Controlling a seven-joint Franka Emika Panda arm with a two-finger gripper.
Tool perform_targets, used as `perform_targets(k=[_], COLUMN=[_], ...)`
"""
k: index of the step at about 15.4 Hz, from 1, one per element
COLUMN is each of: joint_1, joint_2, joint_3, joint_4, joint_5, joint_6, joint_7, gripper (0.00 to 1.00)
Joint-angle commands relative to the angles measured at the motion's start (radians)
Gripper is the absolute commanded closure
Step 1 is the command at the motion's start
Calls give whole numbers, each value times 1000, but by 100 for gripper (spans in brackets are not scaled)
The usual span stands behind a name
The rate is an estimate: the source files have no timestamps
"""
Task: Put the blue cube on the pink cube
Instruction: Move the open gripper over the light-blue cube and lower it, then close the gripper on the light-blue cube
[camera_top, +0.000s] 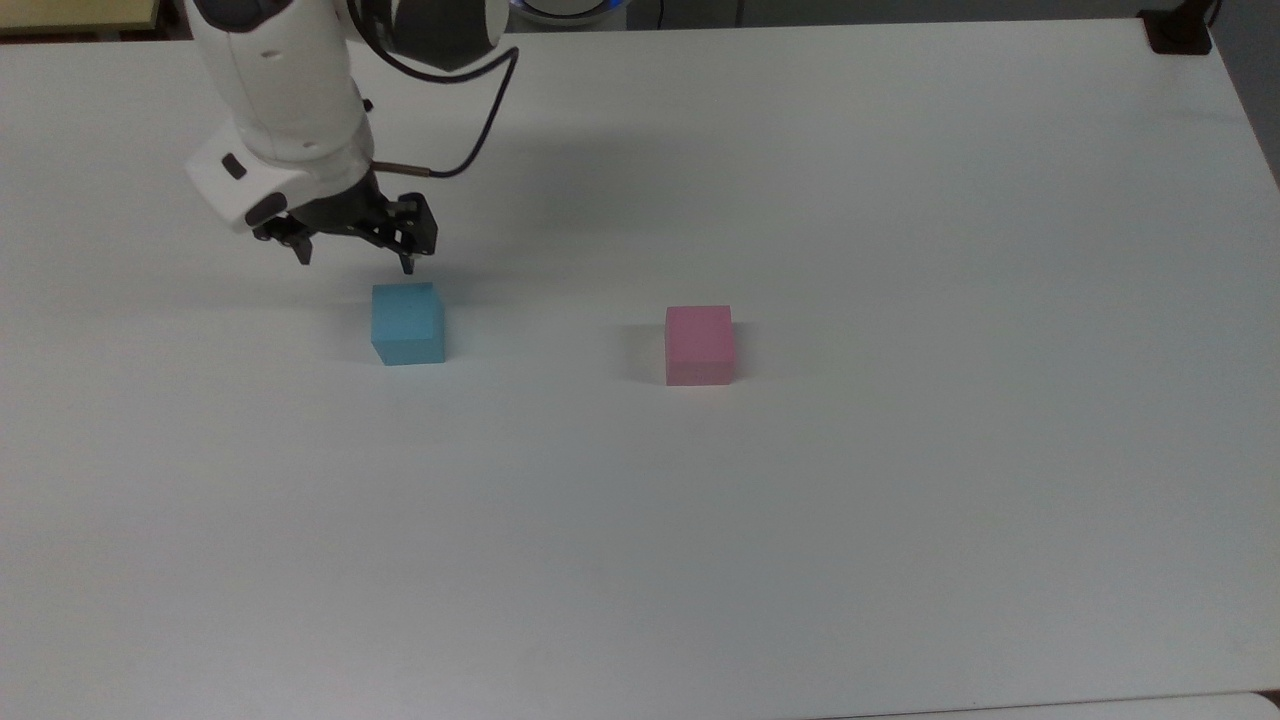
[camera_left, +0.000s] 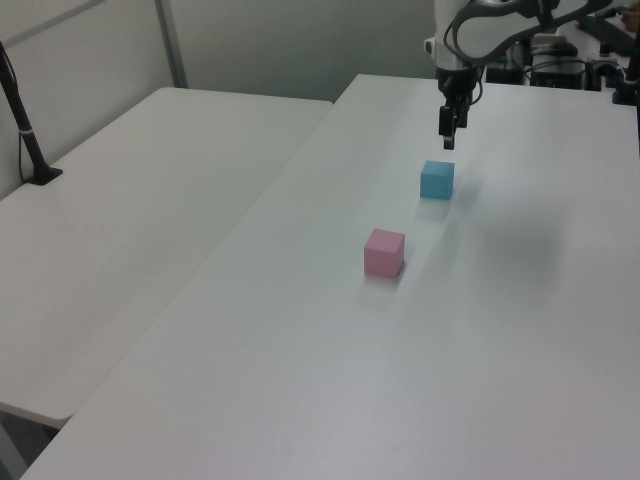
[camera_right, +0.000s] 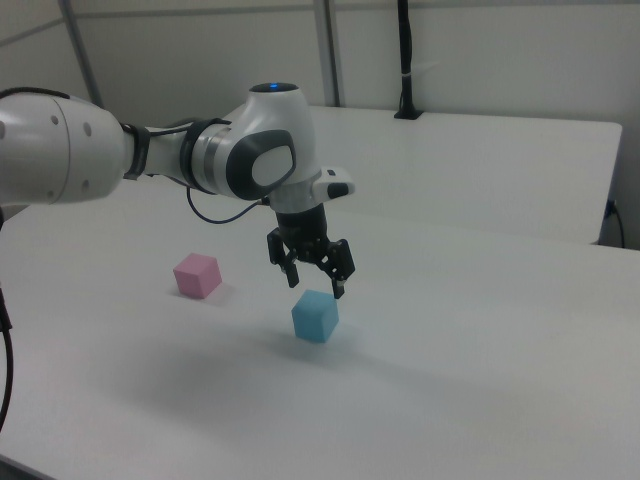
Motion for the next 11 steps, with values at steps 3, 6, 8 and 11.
perform_targets(k=[3, 6, 8, 11], joint_1=[5, 5, 5, 5], joint_2=[53, 81, 93, 108], joint_3=[44, 64, 64, 78], joint_4=[-17, -17, -17, -17], joint_5=[17, 16, 16, 16], joint_6=[95, 152, 154, 154], joint_7=[112, 177, 178, 178], gripper=[0, 0, 0, 0])
